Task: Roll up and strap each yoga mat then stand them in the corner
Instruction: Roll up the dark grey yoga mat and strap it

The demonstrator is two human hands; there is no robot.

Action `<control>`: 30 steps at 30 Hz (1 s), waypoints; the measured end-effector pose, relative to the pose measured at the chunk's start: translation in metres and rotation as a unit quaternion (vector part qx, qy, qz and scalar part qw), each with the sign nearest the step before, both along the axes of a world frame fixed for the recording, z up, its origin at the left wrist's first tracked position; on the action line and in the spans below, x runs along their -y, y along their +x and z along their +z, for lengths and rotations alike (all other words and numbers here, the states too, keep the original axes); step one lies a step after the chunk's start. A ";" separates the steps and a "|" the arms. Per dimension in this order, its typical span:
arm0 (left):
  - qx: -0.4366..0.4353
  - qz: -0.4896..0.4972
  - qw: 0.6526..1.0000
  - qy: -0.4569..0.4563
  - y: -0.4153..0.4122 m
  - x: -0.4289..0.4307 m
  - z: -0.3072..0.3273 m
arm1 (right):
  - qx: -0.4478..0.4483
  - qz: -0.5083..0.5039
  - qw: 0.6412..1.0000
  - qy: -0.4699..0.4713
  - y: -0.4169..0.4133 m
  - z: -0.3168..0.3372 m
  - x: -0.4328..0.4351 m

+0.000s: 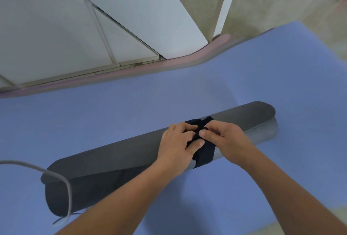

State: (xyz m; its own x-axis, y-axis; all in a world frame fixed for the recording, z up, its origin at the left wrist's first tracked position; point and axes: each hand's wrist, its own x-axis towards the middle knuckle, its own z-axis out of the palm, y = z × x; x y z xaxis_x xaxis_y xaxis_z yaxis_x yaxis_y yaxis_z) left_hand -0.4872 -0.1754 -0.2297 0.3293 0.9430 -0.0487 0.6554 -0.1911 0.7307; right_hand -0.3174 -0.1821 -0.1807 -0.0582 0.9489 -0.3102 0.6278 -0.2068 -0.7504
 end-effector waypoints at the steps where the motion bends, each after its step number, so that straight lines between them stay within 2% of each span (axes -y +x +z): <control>1: 0.012 0.001 1.000 0.004 -0.001 0.003 -0.001 | -0.032 0.008 0.999 -0.009 0.002 0.001 0.001; 3: 0.032 0.002 0.999 0.013 -0.001 0.006 -0.003 | -0.047 0.045 0.998 -0.012 0.005 0.004 0.005; 7: 0.025 0.011 1.000 0.015 0.003 0.008 -0.006 | 0.041 0.073 0.996 0.035 0.008 0.010 0.003; 9: 0.014 0.019 1.000 0.010 0.003 0.005 -0.003 | 0.047 0.062 0.996 0.048 0.004 0.013 0.001; 13: -0.020 -0.002 1.000 0.001 0.001 0.006 0.002 | -0.010 -0.015 0.999 0.027 0.005 0.008 -0.001; 16: -0.022 -0.016 0.999 0.030 0.000 0.013 0.001 | 0.013 -0.021 1.000 0.019 0.004 0.003 0.001; 18: -0.032 0.009 0.999 0.036 0.004 0.012 -0.001 | 0.029 -0.013 0.999 0.033 0.000 0.001 0.002; 21: -0.033 0.025 0.999 0.025 0.006 0.008 -0.002 | -0.015 -0.075 0.994 0.078 0.005 0.001 -0.005; 22: -0.025 0.023 0.999 0.023 0.005 0.007 -0.001 | -0.010 -0.046 0.994 0.095 0.010 0.002 -0.008; 24: -0.010 0.020 1.000 0.009 0.002 0.006 0.001 | 0.046 0.110 0.989 0.087 0.023 0.000 -0.013; 26: 0.001 0.016 1.000 -0.009 0.000 0.003 0.003 | 0.186 0.250 0.950 0.030 0.028 -0.001 -0.014; 28: 0.013 0.010 1.000 -0.024 -0.002 0.001 0.005 | 0.271 0.269 0.924 0.032 0.028 0.001 -0.021; 30: 0.041 0.009 0.998 -0.045 -0.005 0.000 0.005 | 0.239 0.240 0.939 0.056 0.025 0.004 -0.033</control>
State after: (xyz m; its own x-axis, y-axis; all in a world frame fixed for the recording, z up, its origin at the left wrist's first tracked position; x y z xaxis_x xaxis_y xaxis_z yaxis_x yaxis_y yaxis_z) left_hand -0.4923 -0.1754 -0.2244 0.3179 0.9420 -0.1073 0.5958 -0.1105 0.7955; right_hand -0.2923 -0.1495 -0.1763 -0.3669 0.8769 -0.3106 0.8996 0.2494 -0.3584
